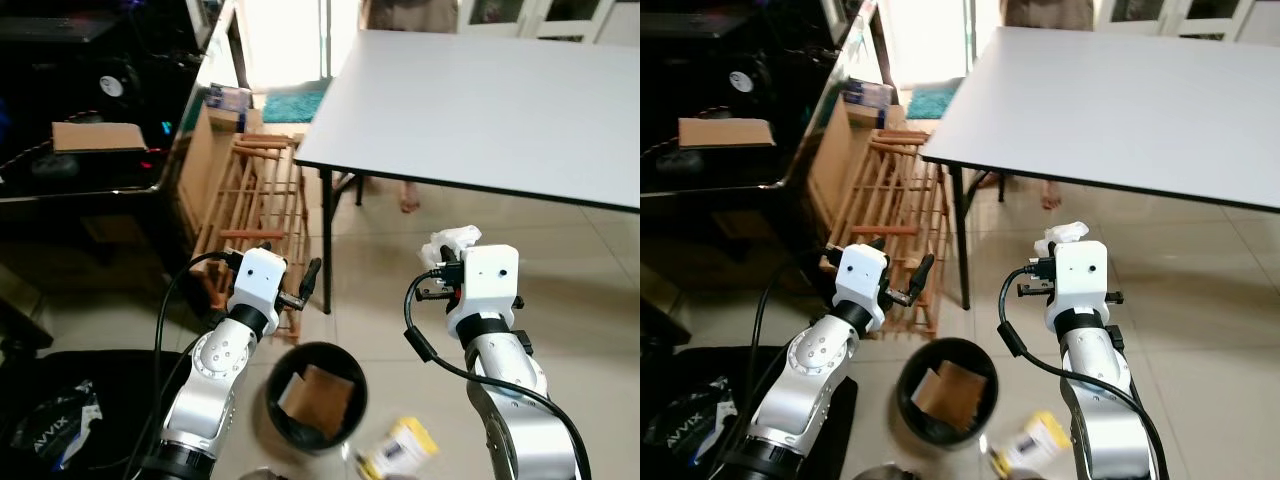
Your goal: Picking trash to rubbish bin
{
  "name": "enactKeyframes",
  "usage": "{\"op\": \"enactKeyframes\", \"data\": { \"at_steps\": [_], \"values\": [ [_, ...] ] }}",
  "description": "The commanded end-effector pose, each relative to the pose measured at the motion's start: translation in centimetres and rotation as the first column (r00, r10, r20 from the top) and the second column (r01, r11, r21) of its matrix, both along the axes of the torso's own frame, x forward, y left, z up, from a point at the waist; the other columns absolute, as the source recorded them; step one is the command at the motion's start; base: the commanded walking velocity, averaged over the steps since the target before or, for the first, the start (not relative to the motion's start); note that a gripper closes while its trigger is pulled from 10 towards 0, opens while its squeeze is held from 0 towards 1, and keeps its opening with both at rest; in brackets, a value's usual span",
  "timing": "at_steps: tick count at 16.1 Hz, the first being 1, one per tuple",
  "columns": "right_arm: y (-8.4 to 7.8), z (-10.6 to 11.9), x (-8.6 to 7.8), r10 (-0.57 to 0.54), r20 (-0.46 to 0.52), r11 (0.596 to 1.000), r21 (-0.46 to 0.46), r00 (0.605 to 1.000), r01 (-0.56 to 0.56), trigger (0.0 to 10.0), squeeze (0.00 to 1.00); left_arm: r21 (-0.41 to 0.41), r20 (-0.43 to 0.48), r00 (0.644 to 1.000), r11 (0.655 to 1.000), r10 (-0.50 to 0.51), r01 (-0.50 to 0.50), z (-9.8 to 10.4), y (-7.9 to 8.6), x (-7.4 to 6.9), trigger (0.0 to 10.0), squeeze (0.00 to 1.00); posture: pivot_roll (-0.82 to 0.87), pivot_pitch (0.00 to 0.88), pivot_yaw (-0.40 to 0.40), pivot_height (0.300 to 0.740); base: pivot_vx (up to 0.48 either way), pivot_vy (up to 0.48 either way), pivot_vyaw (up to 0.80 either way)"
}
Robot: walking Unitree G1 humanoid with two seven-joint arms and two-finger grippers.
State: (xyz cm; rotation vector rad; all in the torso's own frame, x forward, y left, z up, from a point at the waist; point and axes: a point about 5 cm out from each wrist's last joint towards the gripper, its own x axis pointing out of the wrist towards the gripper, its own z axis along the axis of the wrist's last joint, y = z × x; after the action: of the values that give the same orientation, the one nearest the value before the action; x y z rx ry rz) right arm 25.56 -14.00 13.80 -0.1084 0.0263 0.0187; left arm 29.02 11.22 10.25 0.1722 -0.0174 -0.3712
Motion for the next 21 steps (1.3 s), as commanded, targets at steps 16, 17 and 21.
{"op": "enactKeyframes", "data": {
  "at_steps": [16, 17, 21],
  "values": [
    [0.5, -1.6, -0.5, 0.035, -0.093, 0.999, 0.041, 0.995, -0.031, 0.0, 0.00, 0.041, -0.073, 0.997, 0.999, -0.008, 0.011, -1.6, 0.5, -1.4, 10.0, 0.00, -0.03, 0.192, 0.036, 0.740, 0.000, 0.000, 0.00],
    [0.4, -1.8, -0.6, 0.030, -0.101, 0.999, 0.044, 0.994, -0.026, 0.0, 0.00, 0.044, -0.079, 0.997, 0.999, -0.011, 0.014, -1.7, 0.7, -1.6, 10.0, 0.00, -0.03, 0.200, 0.038, 0.740, 0.000, 0.000, 0.00],
    [0.4, -2.8, -1.0, 0.002, -0.151, 0.997, 0.077, 0.989, 0.010, 0.0, 0.00, 0.078, -0.130, 0.991, 0.996, -0.021, 0.031, -2.7, 1.6, -3.1, 10.0, 0.00, -0.01, 0.261, 0.056, 0.740, 0.000, 0.000, 0.00]
  ]
}}
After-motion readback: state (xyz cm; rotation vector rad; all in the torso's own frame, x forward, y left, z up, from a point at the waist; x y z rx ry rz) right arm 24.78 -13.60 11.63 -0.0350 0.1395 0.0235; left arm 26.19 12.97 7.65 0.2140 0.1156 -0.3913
